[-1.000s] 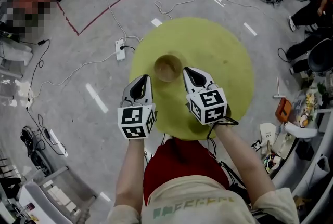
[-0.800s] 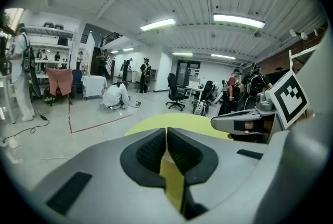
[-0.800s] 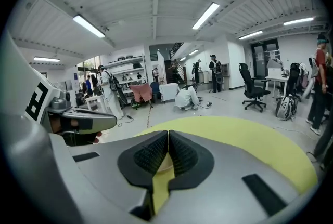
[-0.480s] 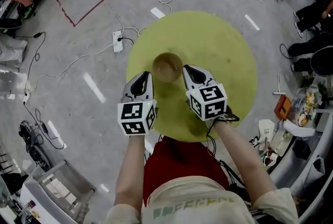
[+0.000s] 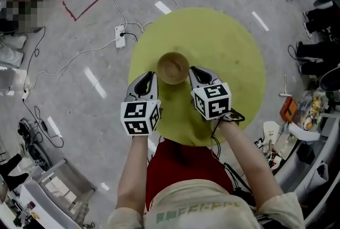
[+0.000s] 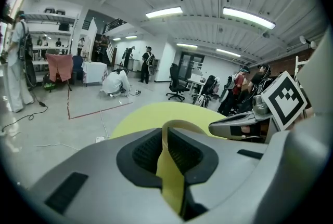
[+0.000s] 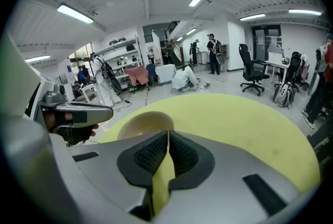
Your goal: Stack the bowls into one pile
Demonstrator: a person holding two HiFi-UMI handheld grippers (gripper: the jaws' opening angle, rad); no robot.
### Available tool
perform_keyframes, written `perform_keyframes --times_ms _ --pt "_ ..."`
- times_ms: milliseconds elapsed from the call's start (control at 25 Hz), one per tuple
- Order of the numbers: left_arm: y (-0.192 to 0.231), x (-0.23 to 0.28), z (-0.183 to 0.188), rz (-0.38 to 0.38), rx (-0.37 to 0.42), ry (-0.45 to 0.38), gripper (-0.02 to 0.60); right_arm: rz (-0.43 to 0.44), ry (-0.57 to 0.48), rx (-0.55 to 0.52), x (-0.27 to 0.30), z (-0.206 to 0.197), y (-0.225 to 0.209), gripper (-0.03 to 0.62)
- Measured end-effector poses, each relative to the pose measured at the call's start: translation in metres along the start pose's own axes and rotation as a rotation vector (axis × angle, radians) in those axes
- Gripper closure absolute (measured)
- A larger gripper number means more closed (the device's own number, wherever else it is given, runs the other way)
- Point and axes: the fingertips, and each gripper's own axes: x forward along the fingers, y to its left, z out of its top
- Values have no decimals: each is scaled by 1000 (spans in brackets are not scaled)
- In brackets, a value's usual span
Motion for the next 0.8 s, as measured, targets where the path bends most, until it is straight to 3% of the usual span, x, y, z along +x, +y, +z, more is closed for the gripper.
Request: perform_keyframes --times_ms 560,800 --pt "-1 20 -1 -20 -38 33 551 36 58 -11 11 2 -2 555" --pt "1 30 -3 -18 -59 55 513 39 86 1 16 0 -10 554"
